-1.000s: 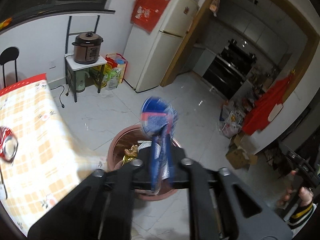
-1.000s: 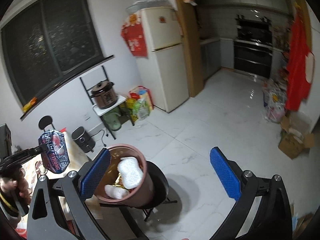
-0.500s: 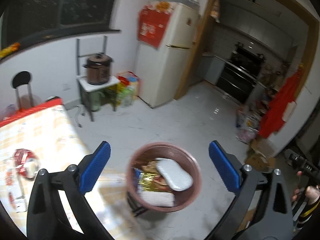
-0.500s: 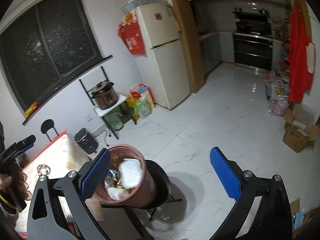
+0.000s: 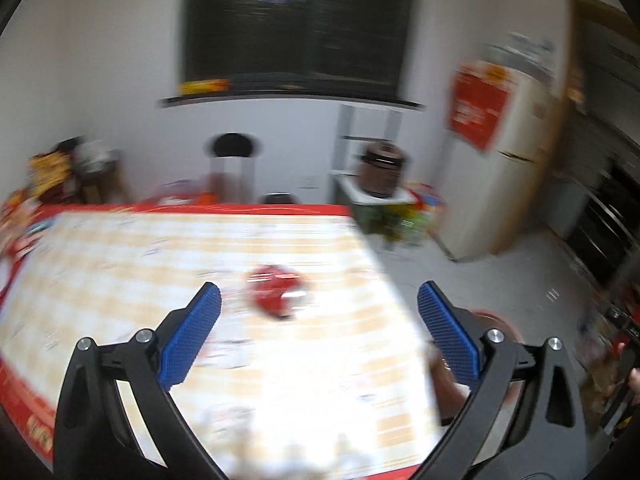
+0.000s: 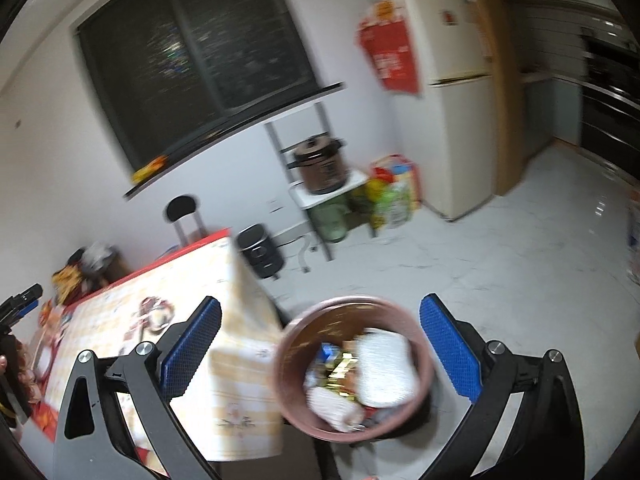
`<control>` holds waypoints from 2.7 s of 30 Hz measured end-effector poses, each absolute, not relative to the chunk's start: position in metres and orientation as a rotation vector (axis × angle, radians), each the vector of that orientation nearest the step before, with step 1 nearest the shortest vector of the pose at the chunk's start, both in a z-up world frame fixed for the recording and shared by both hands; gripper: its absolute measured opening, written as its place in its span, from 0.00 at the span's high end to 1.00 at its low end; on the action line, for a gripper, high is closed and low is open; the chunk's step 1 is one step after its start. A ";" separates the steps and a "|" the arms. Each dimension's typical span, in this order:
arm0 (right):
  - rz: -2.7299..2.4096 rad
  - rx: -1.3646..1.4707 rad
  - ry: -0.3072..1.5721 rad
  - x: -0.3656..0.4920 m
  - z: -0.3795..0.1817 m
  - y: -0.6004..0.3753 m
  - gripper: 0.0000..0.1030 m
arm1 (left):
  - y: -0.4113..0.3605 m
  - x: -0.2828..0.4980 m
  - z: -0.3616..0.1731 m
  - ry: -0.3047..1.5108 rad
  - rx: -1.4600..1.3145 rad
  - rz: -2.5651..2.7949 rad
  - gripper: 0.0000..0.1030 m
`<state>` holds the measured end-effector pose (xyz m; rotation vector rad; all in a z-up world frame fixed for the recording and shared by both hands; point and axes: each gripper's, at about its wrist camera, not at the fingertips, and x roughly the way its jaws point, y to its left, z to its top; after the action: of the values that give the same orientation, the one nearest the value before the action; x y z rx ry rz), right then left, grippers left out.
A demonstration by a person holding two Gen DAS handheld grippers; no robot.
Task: Collect trash
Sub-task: 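Move both grippers back over the table toward the red can, then grasp the crushed red Coca-Cola can with the right gripper and lift it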
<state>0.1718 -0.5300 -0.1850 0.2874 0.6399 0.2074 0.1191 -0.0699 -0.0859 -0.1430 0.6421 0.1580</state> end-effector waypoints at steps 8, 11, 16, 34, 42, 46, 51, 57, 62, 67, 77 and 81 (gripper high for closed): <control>0.383 0.179 0.707 0.216 -0.188 -0.415 0.05 | 0.034 0.052 -0.094 0.655 -0.244 0.396 0.06; 0.426 0.124 0.727 0.227 -0.190 -0.368 0.05 | 0.055 0.044 -0.112 0.681 -0.266 0.397 0.06; 0.447 0.056 0.768 0.236 -0.197 -0.299 0.05 | 0.094 0.052 -0.154 0.742 -0.322 0.336 0.06; 0.481 -0.335 0.886 0.314 -0.270 -0.089 0.05 | 0.172 0.182 -0.281 0.909 -0.444 -0.040 0.07; 0.568 -0.609 0.952 0.340 -0.318 -0.029 0.05 | 0.189 0.203 -0.312 0.945 -0.542 -0.086 0.16; 0.590 -0.670 0.993 0.355 -0.337 -0.008 0.05 | 0.193 0.210 -0.322 0.963 -0.568 -0.101 0.21; 0.623 -0.706 1.029 0.370 -0.352 0.008 0.05 | 0.194 0.216 -0.331 0.976 -0.590 -0.132 0.30; 0.653 -0.696 1.088 0.386 -0.363 0.015 0.05 | 0.193 0.223 -0.339 0.993 -0.609 -0.148 0.34; 0.668 -0.614 1.158 0.395 -0.372 0.014 0.05 | 0.188 0.229 -0.345 1.012 -0.599 -0.162 0.34; 0.666 -0.518 1.165 0.395 -0.368 0.006 0.08 | 0.182 0.237 -0.350 1.030 -0.573 -0.171 0.34; 0.602 -0.340 1.106 0.390 -0.348 -0.019 0.08 | 0.167 0.262 -0.357 1.026 -0.464 -0.117 0.40; 0.550 -0.281 1.083 0.385 -0.343 -0.030 0.08 | 0.159 0.269 -0.357 1.015 -0.420 -0.085 0.41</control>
<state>0.3847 -0.0303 -0.3431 -0.2813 1.0835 0.5503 0.2695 0.1592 -0.3566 -0.4196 1.0151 -0.0855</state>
